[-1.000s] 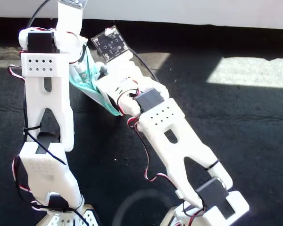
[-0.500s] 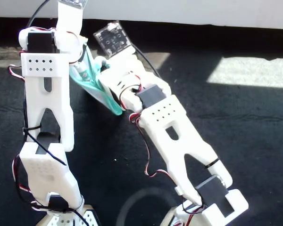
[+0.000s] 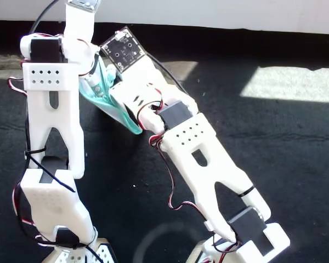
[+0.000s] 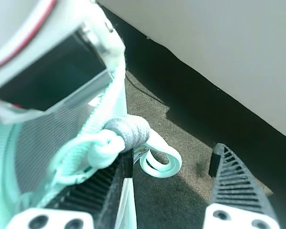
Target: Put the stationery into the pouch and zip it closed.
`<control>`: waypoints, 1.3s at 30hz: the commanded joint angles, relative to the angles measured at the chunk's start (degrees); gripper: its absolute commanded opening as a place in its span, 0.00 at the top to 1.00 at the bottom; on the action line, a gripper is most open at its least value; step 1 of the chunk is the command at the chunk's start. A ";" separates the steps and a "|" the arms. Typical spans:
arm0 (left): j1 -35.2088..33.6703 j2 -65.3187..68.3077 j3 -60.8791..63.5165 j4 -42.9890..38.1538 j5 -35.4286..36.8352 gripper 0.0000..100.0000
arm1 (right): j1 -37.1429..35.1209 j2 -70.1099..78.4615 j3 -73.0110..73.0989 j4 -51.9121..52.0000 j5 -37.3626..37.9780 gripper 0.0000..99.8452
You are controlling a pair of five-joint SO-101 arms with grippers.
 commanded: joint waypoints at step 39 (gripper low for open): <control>-1.45 -14.11 -8.31 5.27 -3.60 0.99 | 16.84 11.21 -15.96 -24.57 -9.05 0.82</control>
